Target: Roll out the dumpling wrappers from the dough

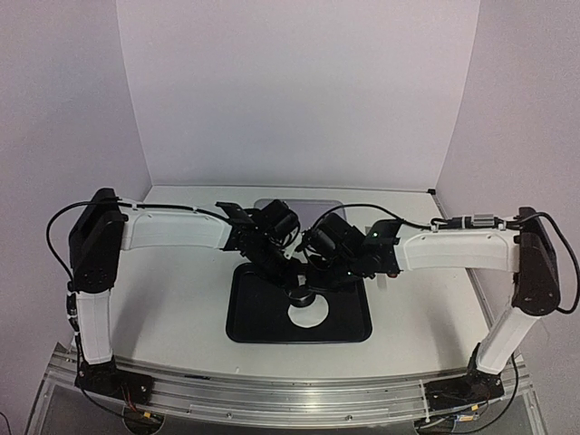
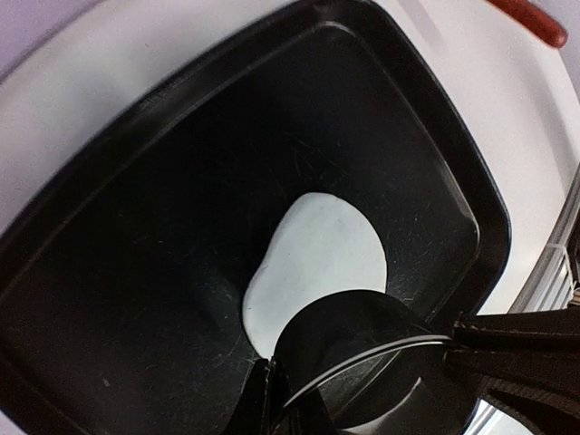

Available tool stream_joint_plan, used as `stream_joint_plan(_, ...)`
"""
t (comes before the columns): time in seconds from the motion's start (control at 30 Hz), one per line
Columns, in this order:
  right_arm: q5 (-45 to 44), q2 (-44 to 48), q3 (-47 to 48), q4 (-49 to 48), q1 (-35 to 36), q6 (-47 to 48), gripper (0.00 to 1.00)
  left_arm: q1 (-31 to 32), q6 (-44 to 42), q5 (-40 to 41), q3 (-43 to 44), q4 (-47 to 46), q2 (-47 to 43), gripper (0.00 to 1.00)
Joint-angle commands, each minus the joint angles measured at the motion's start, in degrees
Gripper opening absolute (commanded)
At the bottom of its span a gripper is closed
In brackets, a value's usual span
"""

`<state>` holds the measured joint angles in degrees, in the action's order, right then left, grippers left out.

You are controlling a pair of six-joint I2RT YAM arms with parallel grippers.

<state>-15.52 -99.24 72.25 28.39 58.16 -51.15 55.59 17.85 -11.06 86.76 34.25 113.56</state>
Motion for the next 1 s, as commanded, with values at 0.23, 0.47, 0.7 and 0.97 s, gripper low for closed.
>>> stream_joint_plan(0.23, -0.3, 0.2, -10.3, -6.0, -0.9, 3.5, 0.00, 2.2, -3.0, -5.9, -0.2, -7.0, 2.8, 0.00)
stream_joint_plan(0.47, -1.6, 1.7, -13.8, -10.1, -0.9, 6.7, 0.00, 3.7, -4.7, -2.9, 0.0, -8.5, 3.9, 0.00)
stream_joint_plan(0.7, -2.2, 1.3, -16.0, -13.0, -1.0, 8.2, 0.00, 4.2, -5.3, -0.9, 0.6, -8.9, 5.4, 0.00)
stream_joint_plan(0.97, -2.4, -0.1, -16.2, -15.3, -1.5, 10.3, 0.00, 4.3, -5.8, 0.2, 0.8, -9.8, 6.2, 0.00)
